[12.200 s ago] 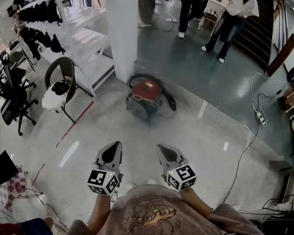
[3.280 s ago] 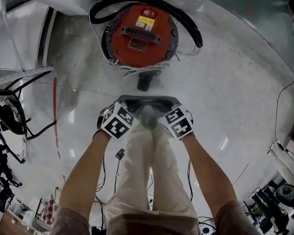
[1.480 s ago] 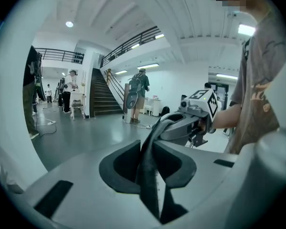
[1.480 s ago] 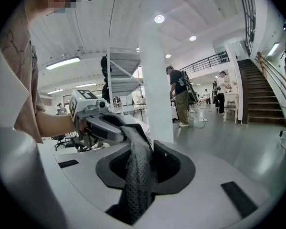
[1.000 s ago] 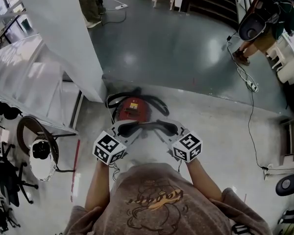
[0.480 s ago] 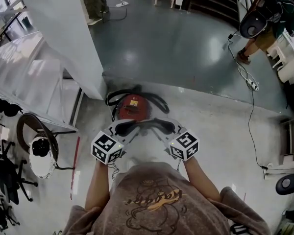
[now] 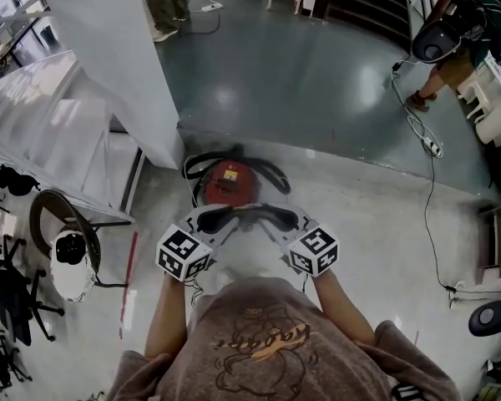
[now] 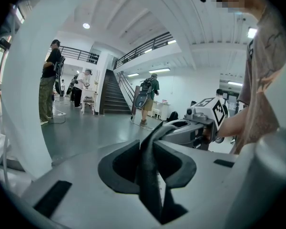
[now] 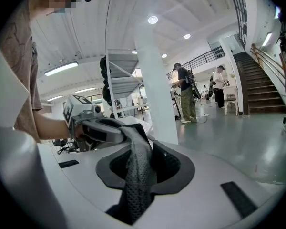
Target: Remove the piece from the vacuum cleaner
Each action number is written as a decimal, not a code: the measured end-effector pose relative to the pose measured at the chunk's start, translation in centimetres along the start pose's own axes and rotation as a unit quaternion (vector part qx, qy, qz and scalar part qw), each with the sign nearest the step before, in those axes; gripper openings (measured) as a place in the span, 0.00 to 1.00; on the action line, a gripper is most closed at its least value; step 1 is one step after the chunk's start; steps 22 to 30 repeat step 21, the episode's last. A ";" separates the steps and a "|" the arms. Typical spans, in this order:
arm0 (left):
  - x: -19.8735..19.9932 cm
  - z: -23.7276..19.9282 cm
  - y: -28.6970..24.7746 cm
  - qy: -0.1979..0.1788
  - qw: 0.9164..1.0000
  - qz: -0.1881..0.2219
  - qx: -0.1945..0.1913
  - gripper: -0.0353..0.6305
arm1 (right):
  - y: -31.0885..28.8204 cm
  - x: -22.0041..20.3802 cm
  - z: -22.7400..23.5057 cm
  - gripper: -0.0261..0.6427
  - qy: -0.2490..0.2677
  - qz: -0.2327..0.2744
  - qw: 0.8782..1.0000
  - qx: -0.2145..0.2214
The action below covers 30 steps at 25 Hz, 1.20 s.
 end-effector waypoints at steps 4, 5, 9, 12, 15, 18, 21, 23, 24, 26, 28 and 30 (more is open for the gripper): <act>-0.1 0.1 0.2 0.002 1.000 0.002 0.002 0.16 | 0.1 -0.1 -0.2 0.15 -0.003 -0.001 1.000 -0.002; -0.1 0.2 0.2 0.003 1.000 0.002 0.002 0.16 | 0.1 -0.1 -0.3 0.15 -0.004 -0.001 1.000 -0.002; 0.0 0.0 0.3 0.003 1.000 0.006 0.006 0.16 | -0.1 0.0 -0.3 0.15 -0.005 0.003 1.000 -0.007; -0.1 0.0 0.5 0.004 1.000 0.007 0.008 0.17 | -0.1 0.0 -0.5 0.15 -0.007 0.005 1.000 -0.008; -0.3 0.0 0.8 0.005 1.000 0.004 0.010 0.17 | -0.2 -0.2 -0.7 0.15 -0.008 0.002 1.000 -0.007; -0.4 0.0 0.8 0.005 1.000 0.001 0.012 0.17 | -0.3 -0.3 -0.8 0.15 -0.011 0.001 1.000 -0.007; -0.5 0.2 0.8 0.006 1.000 0.001 0.011 0.17 | -0.2 -0.5 -0.8 0.15 -0.013 0.000 1.000 -0.006; -0.5 0.2 0.8 0.006 1.000 0.001 0.011 0.17 | -0.2 -0.5 -0.8 0.15 -0.013 0.000 1.000 -0.006; -0.5 0.2 0.8 0.006 1.000 0.001 0.011 0.17 | -0.2 -0.5 -0.8 0.15 -0.013 0.000 1.000 -0.006; -0.5 0.2 0.8 0.006 1.000 0.001 0.011 0.17 | -0.2 -0.5 -0.8 0.15 -0.013 0.000 1.000 -0.006; -0.5 0.2 0.8 0.006 1.000 0.001 0.011 0.17 | -0.2 -0.5 -0.8 0.15 -0.013 0.000 1.000 -0.006; -0.5 0.2 0.8 0.006 1.000 0.001 0.011 0.17 | -0.2 -0.5 -0.8 0.15 -0.013 0.000 1.000 -0.006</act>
Point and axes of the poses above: the fingertips, and each gripper's own axes: y backward along the fingers, z to its right, x out of its top, the point moved 2 cm from there along y, backward along the fingers, and after that the axes turned 3 degrees about -y, right-handed, at the moved point
